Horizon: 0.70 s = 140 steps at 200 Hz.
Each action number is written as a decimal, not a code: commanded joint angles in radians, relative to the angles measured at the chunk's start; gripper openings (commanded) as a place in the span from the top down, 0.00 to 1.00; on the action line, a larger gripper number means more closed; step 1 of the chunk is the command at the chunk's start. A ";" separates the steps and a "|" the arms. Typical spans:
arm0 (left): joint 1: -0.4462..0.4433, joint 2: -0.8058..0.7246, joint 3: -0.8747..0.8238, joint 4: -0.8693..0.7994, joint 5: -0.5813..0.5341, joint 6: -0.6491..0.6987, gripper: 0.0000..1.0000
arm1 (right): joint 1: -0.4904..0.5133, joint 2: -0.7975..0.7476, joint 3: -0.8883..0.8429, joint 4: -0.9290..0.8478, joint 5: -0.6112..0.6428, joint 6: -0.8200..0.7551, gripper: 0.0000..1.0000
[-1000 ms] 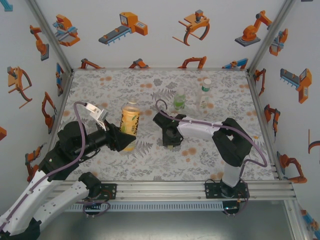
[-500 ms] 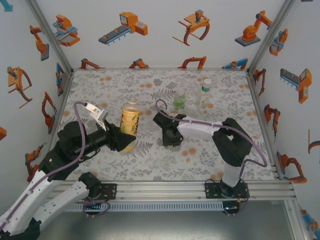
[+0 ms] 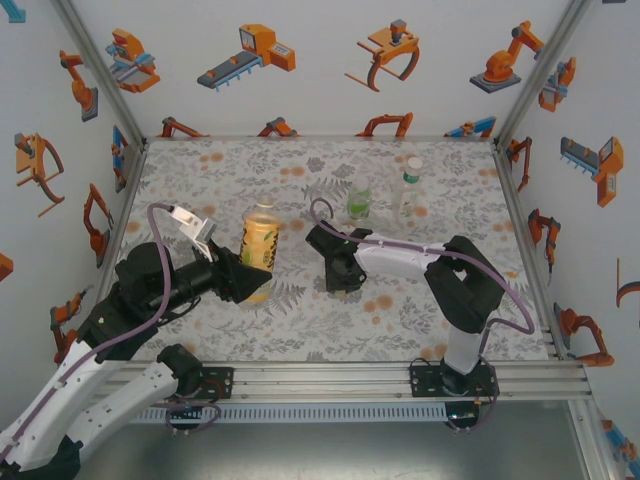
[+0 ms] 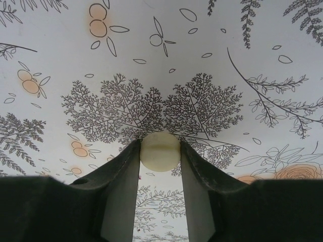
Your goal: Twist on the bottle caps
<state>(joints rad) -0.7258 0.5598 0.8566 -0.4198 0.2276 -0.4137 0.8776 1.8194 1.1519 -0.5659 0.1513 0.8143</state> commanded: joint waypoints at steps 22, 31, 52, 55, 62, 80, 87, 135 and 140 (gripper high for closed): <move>0.002 0.008 0.037 0.009 0.019 0.020 1.00 | -0.006 -0.003 -0.011 0.000 0.022 -0.002 0.68; 0.003 0.012 0.040 0.004 0.025 0.032 1.00 | -0.007 -0.018 -0.009 -0.004 0.025 -0.005 0.70; 0.003 0.025 0.050 -0.008 0.043 0.077 1.00 | -0.009 -0.074 -0.008 -0.012 0.036 -0.025 0.72; 0.002 0.026 0.053 -0.010 0.048 0.089 1.00 | -0.008 -0.084 -0.008 -0.013 0.037 -0.030 0.73; 0.003 0.032 0.056 -0.011 0.072 0.119 1.00 | -0.009 -0.107 -0.009 -0.014 0.035 -0.043 0.75; 0.003 0.047 0.070 -0.021 0.104 0.191 1.00 | -0.015 -0.171 -0.008 -0.014 0.003 -0.091 0.81; 0.003 0.055 0.079 -0.035 0.107 0.217 1.00 | -0.017 -0.198 -0.007 -0.014 -0.016 -0.114 0.82; 0.002 0.152 0.145 -0.132 0.167 0.394 1.00 | -0.019 -0.406 0.005 -0.008 -0.115 -0.236 0.89; 0.002 0.164 0.152 -0.138 0.180 0.409 1.00 | -0.019 -0.426 0.005 -0.006 -0.122 -0.247 0.90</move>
<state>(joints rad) -0.7258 0.6788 0.9581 -0.5049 0.3317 -0.1417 0.8604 1.4857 1.1450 -0.5678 0.0849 0.6590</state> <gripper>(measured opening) 0.547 0.354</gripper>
